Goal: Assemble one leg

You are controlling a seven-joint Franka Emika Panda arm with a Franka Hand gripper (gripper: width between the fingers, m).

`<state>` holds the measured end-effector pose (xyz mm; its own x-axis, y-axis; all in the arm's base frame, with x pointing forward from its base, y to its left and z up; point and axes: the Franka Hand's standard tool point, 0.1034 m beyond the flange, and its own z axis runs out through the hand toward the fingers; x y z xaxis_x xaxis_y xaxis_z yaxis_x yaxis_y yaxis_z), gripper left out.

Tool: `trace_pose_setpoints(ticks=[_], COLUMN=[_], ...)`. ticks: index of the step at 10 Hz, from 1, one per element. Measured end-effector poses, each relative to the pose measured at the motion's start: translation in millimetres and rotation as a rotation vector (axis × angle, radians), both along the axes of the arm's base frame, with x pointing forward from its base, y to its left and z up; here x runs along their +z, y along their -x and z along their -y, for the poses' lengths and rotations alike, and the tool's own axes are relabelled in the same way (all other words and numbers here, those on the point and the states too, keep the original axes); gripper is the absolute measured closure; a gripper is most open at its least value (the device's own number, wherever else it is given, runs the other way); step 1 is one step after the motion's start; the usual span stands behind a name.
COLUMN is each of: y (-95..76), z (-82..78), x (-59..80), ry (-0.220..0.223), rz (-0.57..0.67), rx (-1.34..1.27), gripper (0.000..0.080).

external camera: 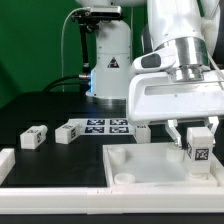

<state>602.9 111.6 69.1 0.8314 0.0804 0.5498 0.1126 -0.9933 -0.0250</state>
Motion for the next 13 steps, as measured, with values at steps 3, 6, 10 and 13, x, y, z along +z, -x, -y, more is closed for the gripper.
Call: trace_pose_setpoints(ticks=[3, 6, 10, 13], y=[1.9, 2.0, 1.8, -6.0], z=[-0.2, -0.2, 0.5, 6.6], x=[-2.9, -3.1, -2.6, 16.0], ry=[0.000, 0.000, 0.000, -0.005], rz=[-0.014, -0.014, -0.015, -0.042], rx=[0.001, 0.001, 0.000, -0.003], gripper=[0.0188, 0.0162, 0.0150, 0.0150])
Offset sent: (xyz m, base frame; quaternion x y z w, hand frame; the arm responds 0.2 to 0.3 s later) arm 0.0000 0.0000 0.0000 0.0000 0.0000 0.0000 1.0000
